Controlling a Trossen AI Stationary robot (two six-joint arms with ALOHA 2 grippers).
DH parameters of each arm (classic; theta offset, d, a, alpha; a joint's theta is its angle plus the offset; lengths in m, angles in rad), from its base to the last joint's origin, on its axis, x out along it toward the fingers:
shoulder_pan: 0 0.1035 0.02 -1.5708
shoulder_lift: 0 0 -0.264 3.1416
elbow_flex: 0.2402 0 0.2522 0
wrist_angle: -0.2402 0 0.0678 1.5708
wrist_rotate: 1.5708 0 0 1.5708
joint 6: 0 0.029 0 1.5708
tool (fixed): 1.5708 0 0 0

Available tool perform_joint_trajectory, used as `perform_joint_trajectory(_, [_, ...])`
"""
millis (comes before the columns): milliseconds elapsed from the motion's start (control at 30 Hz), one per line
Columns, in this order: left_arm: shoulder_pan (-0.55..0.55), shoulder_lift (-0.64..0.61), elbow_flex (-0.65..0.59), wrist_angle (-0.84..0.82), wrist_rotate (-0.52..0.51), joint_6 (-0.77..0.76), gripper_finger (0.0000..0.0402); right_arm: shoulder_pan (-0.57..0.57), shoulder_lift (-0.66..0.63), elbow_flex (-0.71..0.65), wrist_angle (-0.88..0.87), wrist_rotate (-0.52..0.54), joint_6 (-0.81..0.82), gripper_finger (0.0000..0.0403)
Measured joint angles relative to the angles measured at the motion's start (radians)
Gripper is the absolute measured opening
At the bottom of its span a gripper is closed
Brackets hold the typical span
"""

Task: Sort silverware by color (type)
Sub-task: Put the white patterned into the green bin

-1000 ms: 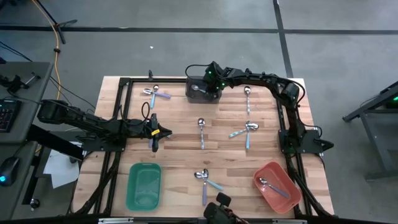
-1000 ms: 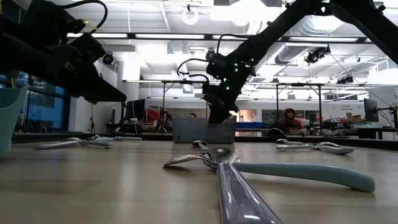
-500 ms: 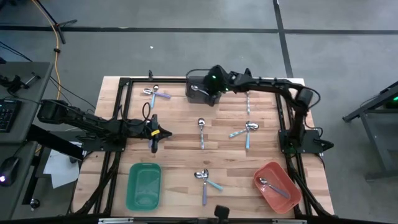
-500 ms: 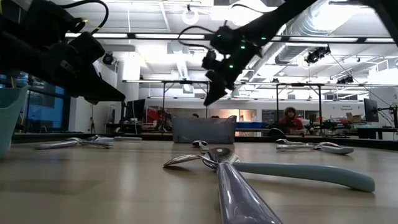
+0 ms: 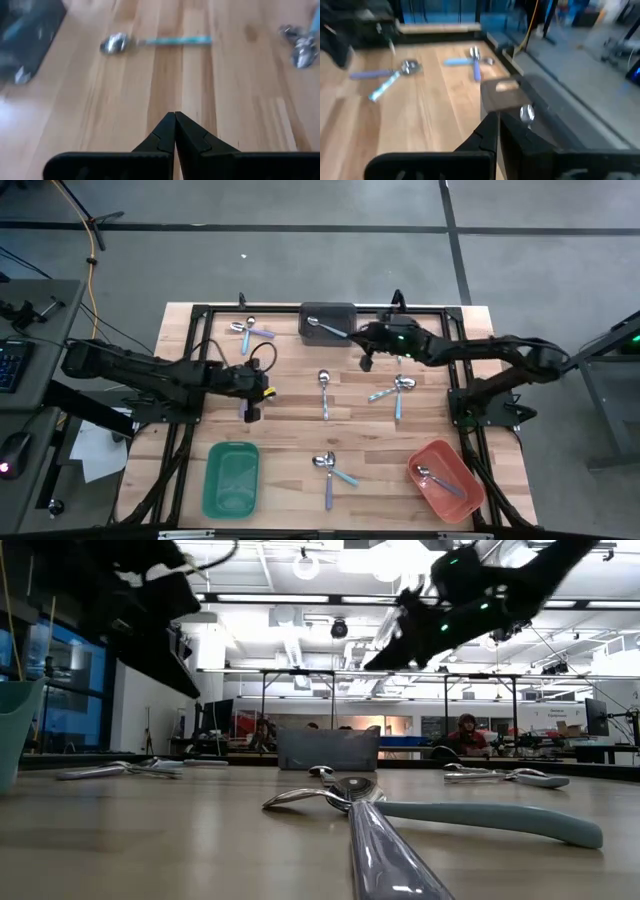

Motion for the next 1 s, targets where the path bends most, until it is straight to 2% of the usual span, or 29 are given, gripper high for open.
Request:
perform_joint_trajectory(133, [0.056, 0.067, 0.095, -0.21, -0.001, -0.031, 0.0, 0.0, -0.1, -0.07, 0.048, 0.0, 0.0, 0.0])
perform_joint_trajectory(333, [0.136, 0.206, 0.189, -0.36, 0.061, 0.057, 0.0016, 0.0, -0.165, -0.102, 0.06, 0.0, 0.004, 0.0])
perform_joint_trajectory(733, [0.16, 0.452, 0.315, -0.423, 0.088, 0.261, 0.0114, 0.008, -0.164, -0.102, 0.051, -0.001, 0.001, 0.0])
perform_joint_trajectory(1000, [0.158, 0.556, 0.316, -0.444, 0.106, 0.298, 0.0126, 0.018, -0.163, -0.102, 0.051, -0.003, -0.004, 0.0])
